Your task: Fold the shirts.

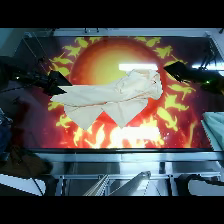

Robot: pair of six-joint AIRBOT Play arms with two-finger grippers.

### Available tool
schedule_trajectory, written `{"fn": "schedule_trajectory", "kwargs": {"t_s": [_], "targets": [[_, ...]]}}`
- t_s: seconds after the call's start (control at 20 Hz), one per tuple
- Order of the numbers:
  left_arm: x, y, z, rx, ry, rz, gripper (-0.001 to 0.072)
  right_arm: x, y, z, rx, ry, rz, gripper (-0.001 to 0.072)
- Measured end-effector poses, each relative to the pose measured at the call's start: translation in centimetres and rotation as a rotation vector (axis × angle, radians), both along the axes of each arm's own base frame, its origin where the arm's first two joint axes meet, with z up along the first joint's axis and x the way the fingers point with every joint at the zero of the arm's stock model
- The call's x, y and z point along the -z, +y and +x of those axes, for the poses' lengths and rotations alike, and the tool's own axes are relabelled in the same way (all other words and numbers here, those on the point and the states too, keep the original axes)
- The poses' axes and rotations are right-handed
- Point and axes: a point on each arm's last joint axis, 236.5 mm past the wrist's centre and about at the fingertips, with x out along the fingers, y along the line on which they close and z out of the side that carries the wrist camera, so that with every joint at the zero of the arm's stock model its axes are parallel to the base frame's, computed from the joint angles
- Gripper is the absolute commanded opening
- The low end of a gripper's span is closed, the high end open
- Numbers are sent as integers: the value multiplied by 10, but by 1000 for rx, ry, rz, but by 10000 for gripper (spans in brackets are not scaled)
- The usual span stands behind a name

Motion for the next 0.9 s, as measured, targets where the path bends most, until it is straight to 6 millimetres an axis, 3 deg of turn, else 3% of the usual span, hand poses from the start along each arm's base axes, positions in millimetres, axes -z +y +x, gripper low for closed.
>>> {"fn": "schedule_trajectory", "kwargs": {"t_s": [0.1, 0.15, 0.25, 0.4, 0.55, 0.7, 0.9], "targets": [[4, 24, -6, -33, 5, 53, 693, 22, -4, -27, -39, 127, 13, 365], [10, 39, -8, -67, 8, 83, 690, 35, 0, -42, -60, 191, 27, 366], [24, 66, -5, -153, 9, 123, 519, 64, 10, -69, -79, 306, 60, 366], [54, 100, 3, -237, 27, 154, 519, 93, 39, -101, -121, 410, 110, 365], [77, 127, 30, -286, 11, 177, 519, 103, 72, -120, -179, 452, 132, 365], [94, 146, 60, -302, -17, 192, 518, 101, 100, -128, -227, 458, 161, 365], [117, 149, 83, -265, -5, 179, 518, 92, 117, -128, -248, 431, 197, 365]]}}
